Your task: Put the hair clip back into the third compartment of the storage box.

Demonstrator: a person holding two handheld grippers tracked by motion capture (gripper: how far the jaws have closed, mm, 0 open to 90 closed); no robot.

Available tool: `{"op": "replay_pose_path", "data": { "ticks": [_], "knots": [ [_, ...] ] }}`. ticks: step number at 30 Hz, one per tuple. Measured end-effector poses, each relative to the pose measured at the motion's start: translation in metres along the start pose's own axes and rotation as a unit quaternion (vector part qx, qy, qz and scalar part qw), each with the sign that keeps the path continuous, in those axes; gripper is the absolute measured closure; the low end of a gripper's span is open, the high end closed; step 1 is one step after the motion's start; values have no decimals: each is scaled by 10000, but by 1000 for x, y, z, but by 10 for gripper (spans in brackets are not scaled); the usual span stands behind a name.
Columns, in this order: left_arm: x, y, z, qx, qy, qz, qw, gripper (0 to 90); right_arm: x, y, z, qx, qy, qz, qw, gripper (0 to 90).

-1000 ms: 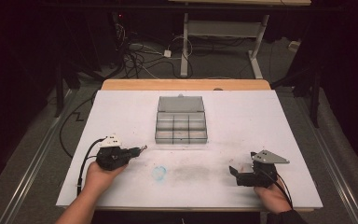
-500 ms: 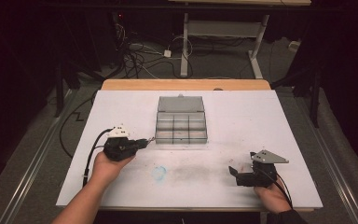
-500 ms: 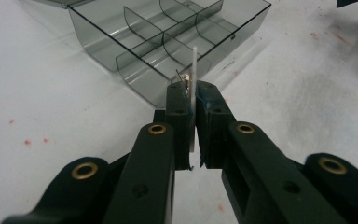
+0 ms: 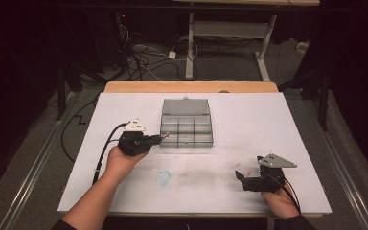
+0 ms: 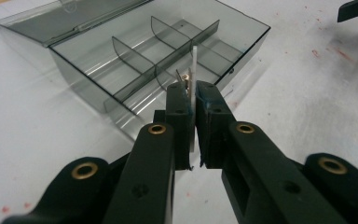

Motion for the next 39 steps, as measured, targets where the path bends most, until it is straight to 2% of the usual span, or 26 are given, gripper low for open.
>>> {"op": "replay_pose_path", "data": {
  "ticks": [19,28,39],
  "knots": [
    [-2,31,43,5,-156,102,9998,822,0,0,0,3,16,0,10000,5],
    [1,44,61,27,-189,74,9998,822,0,0,0,4,15,-4,10000,5],
    [7,57,78,193,-158,124,9996,822,0,0,0,2,34,7,10000,5]
  ]
}}
Point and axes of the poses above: each handheld gripper's, and its own axes: z roughly forward along the jaws, y roughly out of its top, x roughly to its left, the point moved 3 cm from there along z, roughly forward along the jaws, and after that the axes turned 9 degrees about z, right-handed, at the moved point
